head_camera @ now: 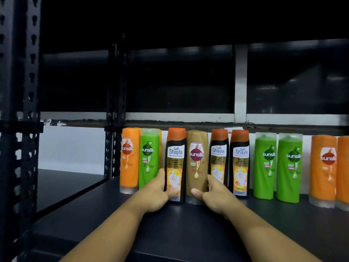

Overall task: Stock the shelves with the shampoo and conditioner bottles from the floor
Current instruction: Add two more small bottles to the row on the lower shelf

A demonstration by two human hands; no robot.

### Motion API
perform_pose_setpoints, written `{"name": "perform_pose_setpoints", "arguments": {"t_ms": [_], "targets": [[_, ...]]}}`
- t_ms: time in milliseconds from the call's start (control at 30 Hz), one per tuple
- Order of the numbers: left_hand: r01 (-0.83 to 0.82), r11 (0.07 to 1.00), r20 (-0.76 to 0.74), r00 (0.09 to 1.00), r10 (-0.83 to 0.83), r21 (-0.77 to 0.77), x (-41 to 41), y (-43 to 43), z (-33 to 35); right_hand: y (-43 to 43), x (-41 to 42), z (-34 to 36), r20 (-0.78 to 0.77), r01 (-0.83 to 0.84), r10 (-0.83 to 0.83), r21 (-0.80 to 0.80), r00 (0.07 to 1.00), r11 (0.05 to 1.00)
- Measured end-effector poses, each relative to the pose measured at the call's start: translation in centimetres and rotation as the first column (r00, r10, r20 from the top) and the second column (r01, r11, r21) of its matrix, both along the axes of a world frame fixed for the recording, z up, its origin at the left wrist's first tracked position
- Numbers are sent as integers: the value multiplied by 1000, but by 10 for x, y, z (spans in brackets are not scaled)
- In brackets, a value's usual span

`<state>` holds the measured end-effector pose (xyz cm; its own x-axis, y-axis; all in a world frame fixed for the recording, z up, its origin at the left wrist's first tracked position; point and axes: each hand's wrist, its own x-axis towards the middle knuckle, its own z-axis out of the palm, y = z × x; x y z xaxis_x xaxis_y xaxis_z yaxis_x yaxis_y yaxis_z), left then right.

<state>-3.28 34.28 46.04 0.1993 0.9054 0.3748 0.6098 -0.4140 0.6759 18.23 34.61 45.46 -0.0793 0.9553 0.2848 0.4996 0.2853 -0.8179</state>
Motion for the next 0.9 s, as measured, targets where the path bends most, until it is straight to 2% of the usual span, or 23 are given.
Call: {"name": "perform_pose_setpoints", "arguments": {"t_ms": [167, 567, 900], "targets": [[-62, 997, -15, 998, 62, 37, -7, 8, -3, -1, 2, -4, 106, 40, -43, 30, 993, 999], [-219, 964, -42, 973, 228, 153, -1, 3, 1, -6, 0, -4, 139, 95, -114, 133, 984, 986], [-272, 944, -74, 954, 290, 186, 0, 3, 1, -10, -4, 0, 162, 138, -167, 175, 973, 975]]}}
